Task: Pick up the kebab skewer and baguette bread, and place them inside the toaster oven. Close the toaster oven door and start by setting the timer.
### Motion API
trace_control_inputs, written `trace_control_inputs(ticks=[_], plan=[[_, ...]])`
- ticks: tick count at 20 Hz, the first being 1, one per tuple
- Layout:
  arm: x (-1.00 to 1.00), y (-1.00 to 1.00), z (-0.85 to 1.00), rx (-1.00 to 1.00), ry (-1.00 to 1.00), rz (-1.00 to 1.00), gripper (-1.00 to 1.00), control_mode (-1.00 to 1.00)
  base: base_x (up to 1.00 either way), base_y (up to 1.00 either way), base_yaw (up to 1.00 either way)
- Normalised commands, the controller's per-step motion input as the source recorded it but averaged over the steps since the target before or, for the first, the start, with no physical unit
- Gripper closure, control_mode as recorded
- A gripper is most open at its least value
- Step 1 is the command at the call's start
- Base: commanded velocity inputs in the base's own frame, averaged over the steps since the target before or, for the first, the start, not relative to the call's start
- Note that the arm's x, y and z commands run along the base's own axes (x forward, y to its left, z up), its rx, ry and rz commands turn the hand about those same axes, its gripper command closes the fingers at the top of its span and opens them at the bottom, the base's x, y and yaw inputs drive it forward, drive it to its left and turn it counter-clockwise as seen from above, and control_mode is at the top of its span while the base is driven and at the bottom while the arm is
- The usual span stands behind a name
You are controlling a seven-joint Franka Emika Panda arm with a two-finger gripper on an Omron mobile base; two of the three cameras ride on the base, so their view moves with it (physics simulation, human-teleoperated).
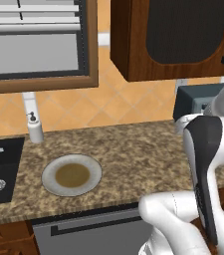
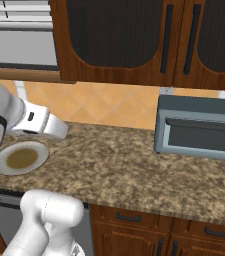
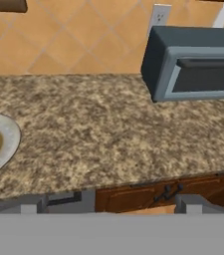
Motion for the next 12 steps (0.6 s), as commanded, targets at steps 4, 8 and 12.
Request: trace_control_inputs(ticks=[4,8,12], plan=[[0.0,0.0,-0.02,0.01,0.0,0.0,-1.0,-1.0,0.0,0.0,0.0],[0.0,0.0,-0.02,0.0,0.0,0.0,-1.0,-1.0,0.0,0.0,0.0],[-0.01,0.0,0.0,0.0,0.0,0.0,-1.0,1.0,-0.03,0.0,0.0]])
